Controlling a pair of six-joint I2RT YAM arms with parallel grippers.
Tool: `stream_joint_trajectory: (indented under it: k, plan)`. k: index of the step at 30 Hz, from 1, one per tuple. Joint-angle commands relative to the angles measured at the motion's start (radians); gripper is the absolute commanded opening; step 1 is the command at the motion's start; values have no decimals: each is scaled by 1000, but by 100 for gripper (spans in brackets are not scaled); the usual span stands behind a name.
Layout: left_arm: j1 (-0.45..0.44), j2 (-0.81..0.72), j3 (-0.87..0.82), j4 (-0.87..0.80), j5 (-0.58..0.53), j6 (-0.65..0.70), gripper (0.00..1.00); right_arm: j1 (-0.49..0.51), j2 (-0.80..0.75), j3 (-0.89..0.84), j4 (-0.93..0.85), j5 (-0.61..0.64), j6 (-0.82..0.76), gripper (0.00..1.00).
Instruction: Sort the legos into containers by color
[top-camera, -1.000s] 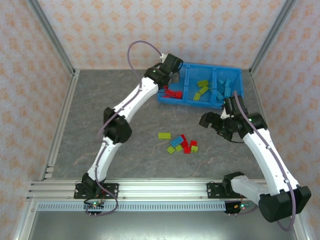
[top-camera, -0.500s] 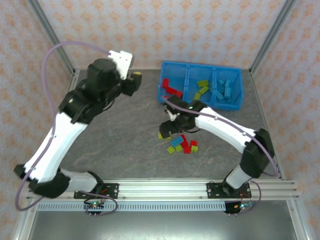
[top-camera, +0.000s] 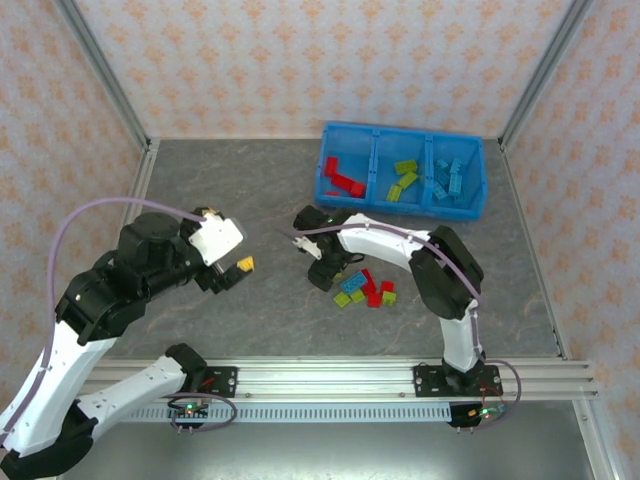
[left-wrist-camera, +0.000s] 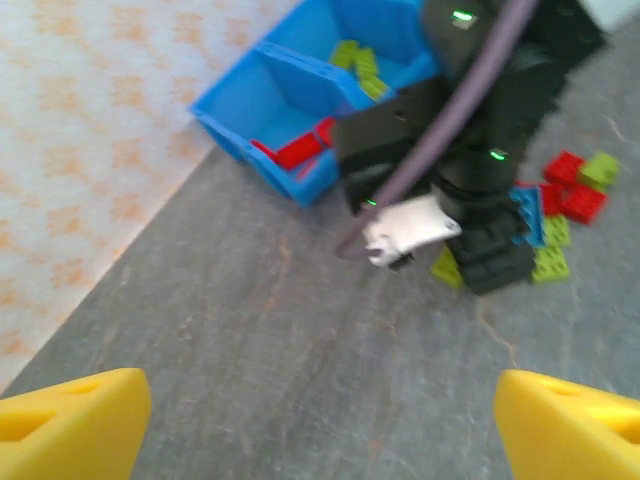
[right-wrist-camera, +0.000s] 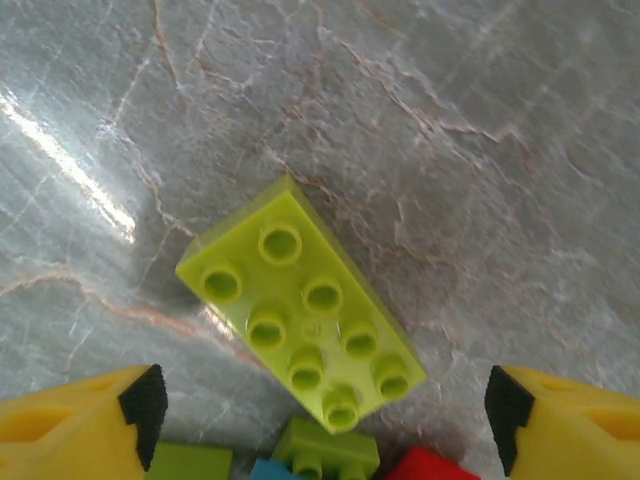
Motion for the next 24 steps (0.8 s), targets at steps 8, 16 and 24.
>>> stream_joint_trajectory:
  k: [8,16,24]
  plan:
    - [2,31,-98,-75,190,201,100,-18,94,76,-11,28,-28,54]
    - [3,61,-138,48,210,185,100,-40,-16,26,80,91,47,34]
    - [1,108,-173,293,261,63,100,-162,-251,-69,310,110,291,30]
